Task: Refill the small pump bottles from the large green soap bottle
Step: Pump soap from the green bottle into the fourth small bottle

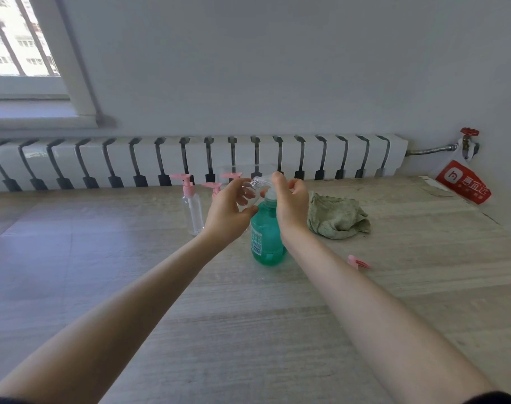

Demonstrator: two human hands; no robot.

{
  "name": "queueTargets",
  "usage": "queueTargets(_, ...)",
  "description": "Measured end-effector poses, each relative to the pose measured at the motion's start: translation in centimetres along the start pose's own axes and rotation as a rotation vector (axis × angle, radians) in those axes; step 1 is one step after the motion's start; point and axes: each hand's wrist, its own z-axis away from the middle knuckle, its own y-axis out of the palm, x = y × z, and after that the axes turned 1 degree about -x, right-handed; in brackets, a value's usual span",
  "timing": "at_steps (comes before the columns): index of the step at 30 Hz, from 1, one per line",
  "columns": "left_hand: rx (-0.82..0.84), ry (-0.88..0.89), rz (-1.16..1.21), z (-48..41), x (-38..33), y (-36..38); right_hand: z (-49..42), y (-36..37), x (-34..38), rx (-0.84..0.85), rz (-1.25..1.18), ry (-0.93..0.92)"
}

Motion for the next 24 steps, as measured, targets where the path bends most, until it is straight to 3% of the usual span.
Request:
queueTargets(4,-0.008,0.012,0.016,0.0,-0.1,-0.2,-0.2,-0.3,0.1,0.035,0.019,0.033)
queueTargets(14,0.011,0.017,-0.026,-0.5,0.2,-1.1,-0.6,-0.9,0.5,0.31,0.072,0.04)
queueTargets(24,0.015,0.075,-0.061,-0.9,-0.1,-0.6,-1.1,-0.8,0.1,0.285,0.079,0.053)
